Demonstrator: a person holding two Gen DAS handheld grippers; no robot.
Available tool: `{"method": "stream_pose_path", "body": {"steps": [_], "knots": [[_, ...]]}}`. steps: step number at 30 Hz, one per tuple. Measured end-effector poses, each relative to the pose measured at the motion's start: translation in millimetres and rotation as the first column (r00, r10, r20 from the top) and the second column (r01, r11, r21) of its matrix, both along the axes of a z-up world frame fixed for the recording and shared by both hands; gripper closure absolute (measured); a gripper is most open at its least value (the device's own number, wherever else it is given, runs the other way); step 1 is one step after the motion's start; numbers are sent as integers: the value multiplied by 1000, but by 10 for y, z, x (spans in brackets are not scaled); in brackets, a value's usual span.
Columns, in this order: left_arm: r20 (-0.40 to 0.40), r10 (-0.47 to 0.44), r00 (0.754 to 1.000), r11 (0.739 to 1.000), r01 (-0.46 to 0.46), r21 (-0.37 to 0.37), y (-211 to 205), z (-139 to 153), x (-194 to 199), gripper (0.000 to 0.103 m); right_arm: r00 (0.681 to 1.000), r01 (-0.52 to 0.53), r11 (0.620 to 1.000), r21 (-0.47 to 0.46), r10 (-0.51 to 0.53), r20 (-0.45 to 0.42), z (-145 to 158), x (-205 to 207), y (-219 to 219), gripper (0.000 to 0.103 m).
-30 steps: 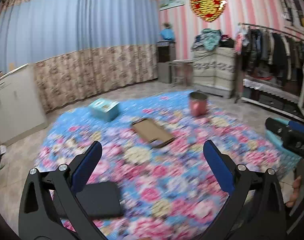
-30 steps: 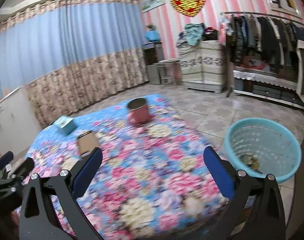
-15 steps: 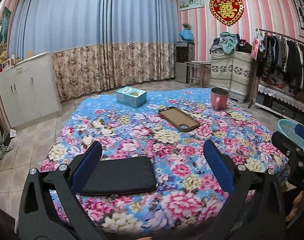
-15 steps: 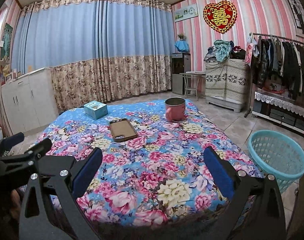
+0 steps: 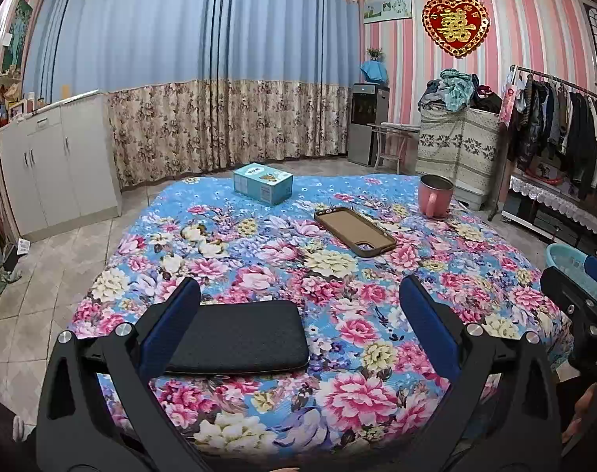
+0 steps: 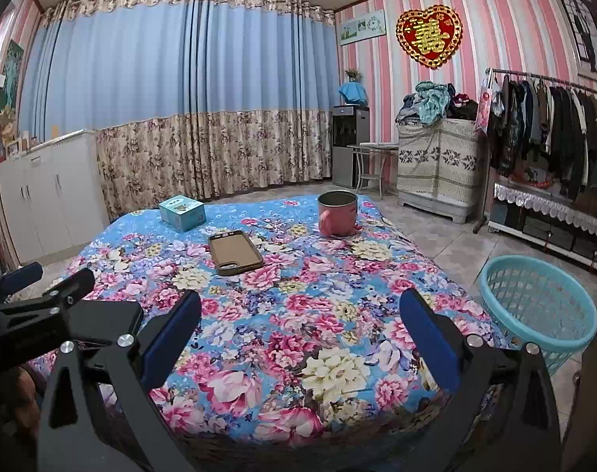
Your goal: Collect trash
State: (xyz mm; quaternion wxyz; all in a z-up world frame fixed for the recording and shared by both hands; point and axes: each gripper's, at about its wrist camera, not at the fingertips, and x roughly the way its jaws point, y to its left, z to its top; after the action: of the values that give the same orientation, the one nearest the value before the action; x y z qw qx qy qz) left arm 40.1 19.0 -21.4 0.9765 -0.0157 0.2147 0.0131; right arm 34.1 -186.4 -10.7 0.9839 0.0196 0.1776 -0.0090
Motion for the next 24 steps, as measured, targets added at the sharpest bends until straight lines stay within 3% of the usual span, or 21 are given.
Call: {"method": "stream_pose_path", "body": {"steps": [24], "knots": [[39,9,999,1000,-10,2,-39,31,-27,5,1000,-6,1000,2,6,-19,-73,64,33,4]]}}
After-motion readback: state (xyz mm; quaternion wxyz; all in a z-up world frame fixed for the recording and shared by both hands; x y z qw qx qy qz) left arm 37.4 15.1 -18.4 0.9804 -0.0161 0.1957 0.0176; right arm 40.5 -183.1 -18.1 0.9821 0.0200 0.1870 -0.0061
